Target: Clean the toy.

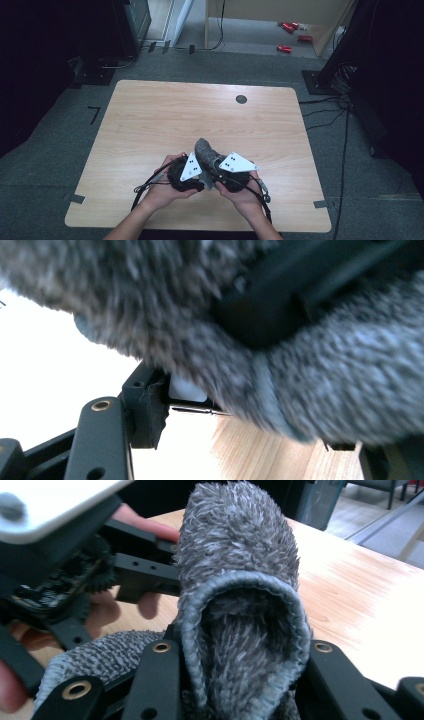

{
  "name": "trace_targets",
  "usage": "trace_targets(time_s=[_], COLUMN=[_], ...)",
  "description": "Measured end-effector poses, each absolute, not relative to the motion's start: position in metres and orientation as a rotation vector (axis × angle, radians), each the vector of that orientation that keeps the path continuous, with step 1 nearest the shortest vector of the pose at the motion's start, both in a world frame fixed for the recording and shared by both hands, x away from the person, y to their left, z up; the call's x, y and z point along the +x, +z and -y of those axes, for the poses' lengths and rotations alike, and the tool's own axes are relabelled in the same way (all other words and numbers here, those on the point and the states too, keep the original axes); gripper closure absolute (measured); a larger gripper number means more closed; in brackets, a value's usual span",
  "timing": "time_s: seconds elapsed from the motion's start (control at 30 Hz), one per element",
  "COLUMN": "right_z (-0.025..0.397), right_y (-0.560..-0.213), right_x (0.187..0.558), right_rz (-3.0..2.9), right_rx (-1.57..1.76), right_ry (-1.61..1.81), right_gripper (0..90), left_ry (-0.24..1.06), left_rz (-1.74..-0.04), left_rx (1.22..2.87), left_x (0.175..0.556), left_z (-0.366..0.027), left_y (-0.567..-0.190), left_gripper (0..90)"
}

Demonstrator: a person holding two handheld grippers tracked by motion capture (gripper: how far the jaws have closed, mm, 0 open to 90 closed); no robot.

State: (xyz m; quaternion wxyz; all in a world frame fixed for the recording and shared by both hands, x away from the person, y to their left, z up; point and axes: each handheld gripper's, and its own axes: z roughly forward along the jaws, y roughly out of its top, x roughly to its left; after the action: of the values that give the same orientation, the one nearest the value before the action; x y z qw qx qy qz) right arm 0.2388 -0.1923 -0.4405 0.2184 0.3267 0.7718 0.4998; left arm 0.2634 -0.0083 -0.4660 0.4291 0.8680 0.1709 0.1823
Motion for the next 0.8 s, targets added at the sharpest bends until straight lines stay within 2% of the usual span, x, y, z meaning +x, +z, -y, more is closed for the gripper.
trace_targets(time_s=[0.27, 0.57, 0.8], right_z=[0.206, 0.184, 0.188], right_y=[-0.439, -0.441, -0.441], right_x=[0.242, 0.230, 0.233], right_rz=[-2.077, -2.141, -2.115], right_rx=[0.956, 0.845, 0.846], right_ry=[1.350, 1.322, 1.322], right_gripper=[66.2, 66.3, 66.3], left_ry=[0.441, 0.423, 0.437], left_rz=[-0.440, -0.443, -0.435], left_rx=[2.169, 2.178, 2.163], left_x=[0.266, 0.268, 0.266], left_z=[0.005, 0.004, 0.005], left_y=[-0.466, -0.465, -0.463], left_gripper=[35.0, 34.9, 35.0])
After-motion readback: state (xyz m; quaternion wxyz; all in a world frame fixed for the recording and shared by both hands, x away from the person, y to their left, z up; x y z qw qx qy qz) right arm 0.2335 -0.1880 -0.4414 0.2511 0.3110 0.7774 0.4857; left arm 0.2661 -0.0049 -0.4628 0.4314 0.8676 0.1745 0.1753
